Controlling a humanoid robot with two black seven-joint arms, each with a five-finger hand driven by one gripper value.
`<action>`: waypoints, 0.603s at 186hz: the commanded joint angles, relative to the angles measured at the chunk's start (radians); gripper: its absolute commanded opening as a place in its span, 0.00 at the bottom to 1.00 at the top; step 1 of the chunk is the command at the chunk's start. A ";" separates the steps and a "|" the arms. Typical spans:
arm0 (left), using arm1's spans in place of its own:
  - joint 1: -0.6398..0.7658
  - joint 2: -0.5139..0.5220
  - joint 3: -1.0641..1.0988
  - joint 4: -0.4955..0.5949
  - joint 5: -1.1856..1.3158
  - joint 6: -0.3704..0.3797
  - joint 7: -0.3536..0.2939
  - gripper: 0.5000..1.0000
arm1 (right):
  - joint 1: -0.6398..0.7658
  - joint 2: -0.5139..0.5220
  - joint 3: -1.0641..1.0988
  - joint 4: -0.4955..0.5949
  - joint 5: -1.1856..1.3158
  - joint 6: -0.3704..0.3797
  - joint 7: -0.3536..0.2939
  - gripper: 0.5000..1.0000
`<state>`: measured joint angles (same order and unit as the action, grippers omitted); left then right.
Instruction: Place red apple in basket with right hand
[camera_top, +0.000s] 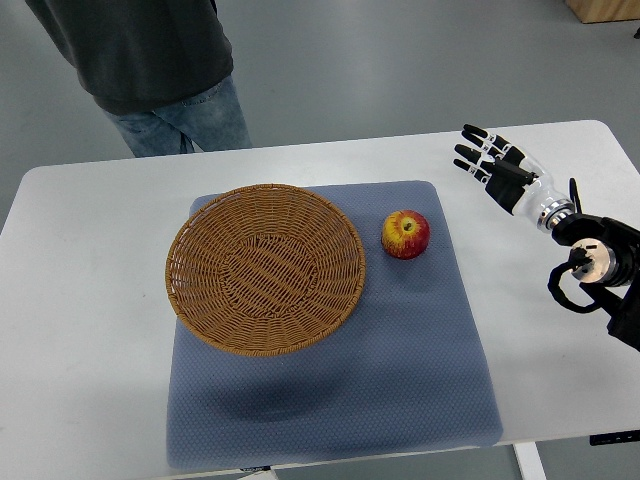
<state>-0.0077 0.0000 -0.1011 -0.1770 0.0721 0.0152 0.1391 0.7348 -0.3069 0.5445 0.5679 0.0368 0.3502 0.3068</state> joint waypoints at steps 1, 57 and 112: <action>0.000 0.000 -0.002 0.004 -0.002 -0.001 0.000 1.00 | 0.000 0.000 0.000 0.001 0.000 0.001 0.000 0.84; 0.003 0.000 0.006 0.008 -0.002 0.000 0.000 1.00 | 0.000 -0.001 0.000 -0.008 0.000 0.004 0.000 0.84; 0.008 0.000 0.011 -0.002 0.000 0.000 0.000 1.00 | 0.002 -0.005 0.000 -0.011 0.002 0.007 0.000 0.84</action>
<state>0.0024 0.0000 -0.0906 -0.1902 0.0723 0.0129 0.1397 0.7363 -0.3112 0.5445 0.5569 0.0369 0.3573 0.3068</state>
